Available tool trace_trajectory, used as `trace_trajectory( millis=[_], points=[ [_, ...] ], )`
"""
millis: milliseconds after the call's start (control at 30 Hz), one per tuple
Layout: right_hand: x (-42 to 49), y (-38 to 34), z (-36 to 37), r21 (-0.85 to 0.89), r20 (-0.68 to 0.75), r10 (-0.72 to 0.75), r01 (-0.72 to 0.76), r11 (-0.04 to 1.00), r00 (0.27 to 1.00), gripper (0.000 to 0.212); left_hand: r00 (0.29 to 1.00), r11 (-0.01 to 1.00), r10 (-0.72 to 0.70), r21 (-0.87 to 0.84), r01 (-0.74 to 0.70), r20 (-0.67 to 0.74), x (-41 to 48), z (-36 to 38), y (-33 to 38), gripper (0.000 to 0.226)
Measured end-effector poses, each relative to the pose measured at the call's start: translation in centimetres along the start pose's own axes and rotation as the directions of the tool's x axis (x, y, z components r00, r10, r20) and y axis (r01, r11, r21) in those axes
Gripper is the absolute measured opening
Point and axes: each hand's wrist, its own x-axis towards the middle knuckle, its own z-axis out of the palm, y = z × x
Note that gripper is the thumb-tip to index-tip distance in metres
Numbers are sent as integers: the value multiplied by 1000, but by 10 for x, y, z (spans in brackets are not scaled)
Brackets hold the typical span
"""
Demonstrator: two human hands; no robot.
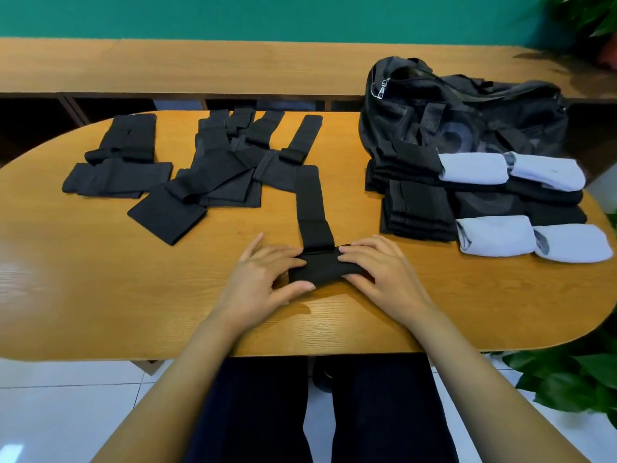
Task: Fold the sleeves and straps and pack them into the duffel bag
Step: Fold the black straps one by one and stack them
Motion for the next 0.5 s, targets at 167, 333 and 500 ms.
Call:
trace_trajectory(
  millis=[167,333,500],
  points=[
    [0,-3,-3,36,-100,15,-11,999,995,33,997,998,57,4,-56,-44,-3,-1,0,66],
    [-2,-5,-4,41,-159,19,-13,999,987,33,986,994,109,20,-107,-124,-5,-1,0,35],
    [-1,-2,-3,14,-158,-45,47,999,986,24,988,999,30,-35,-36,-151,-4,0,-2,25]
  ],
)
